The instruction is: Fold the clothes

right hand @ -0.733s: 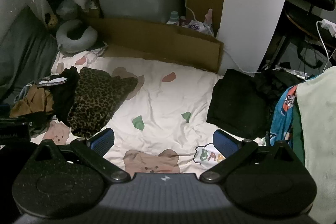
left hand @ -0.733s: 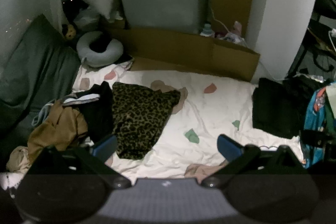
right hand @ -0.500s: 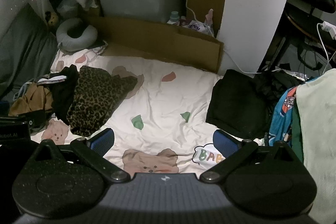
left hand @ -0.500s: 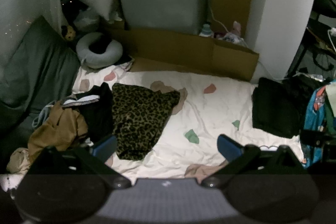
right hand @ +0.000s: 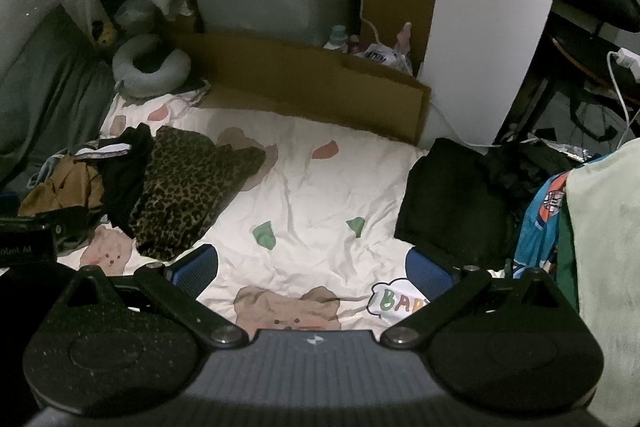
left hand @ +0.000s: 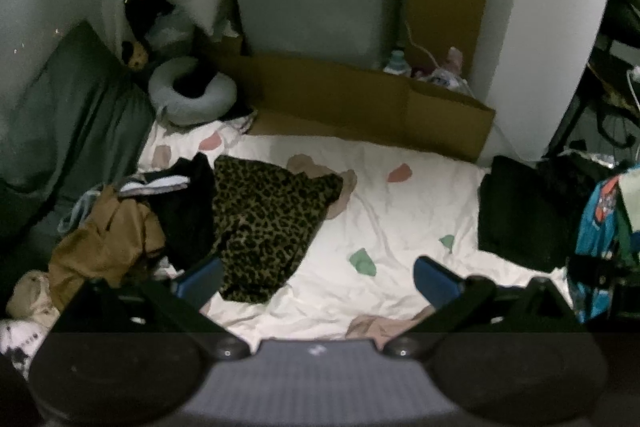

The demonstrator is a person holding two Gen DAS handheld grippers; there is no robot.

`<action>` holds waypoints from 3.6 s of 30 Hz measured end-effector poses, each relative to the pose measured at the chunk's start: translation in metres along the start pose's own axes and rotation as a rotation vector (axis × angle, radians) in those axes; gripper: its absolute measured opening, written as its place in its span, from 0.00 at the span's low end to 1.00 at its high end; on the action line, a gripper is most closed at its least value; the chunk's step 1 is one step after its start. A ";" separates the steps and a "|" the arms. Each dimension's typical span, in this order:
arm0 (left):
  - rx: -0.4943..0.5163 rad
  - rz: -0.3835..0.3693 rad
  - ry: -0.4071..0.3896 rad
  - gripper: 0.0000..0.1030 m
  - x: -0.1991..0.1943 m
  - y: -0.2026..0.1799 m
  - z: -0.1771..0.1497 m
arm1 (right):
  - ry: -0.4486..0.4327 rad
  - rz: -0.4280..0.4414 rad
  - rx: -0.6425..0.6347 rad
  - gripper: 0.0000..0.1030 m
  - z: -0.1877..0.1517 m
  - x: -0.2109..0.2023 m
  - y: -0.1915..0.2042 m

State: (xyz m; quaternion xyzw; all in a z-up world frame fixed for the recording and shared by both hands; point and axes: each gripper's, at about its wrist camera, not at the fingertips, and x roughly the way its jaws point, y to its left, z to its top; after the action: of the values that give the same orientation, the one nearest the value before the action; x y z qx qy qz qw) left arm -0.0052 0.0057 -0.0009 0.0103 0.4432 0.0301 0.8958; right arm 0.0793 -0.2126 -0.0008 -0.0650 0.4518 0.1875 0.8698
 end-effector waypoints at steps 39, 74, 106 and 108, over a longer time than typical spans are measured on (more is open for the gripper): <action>0.008 -0.002 -0.017 0.99 -0.003 0.011 -0.002 | -0.025 -0.028 -0.032 1.00 -0.002 -0.003 0.007; -0.110 -0.010 0.013 0.99 -0.007 0.050 0.018 | -0.042 0.015 -0.054 1.00 0.032 -0.024 0.001; -0.353 0.189 -0.050 0.99 0.007 0.129 0.044 | -0.105 0.016 -0.098 1.00 0.077 0.004 0.013; -0.351 0.188 -0.053 0.99 0.010 0.133 0.046 | -0.108 0.017 -0.100 1.00 0.082 0.009 0.015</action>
State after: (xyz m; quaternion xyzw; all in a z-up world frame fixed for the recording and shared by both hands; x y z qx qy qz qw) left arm 0.0313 0.1390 0.0248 -0.1039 0.4045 0.1902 0.8885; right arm 0.1408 -0.1733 0.0408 -0.0944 0.3950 0.2203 0.8869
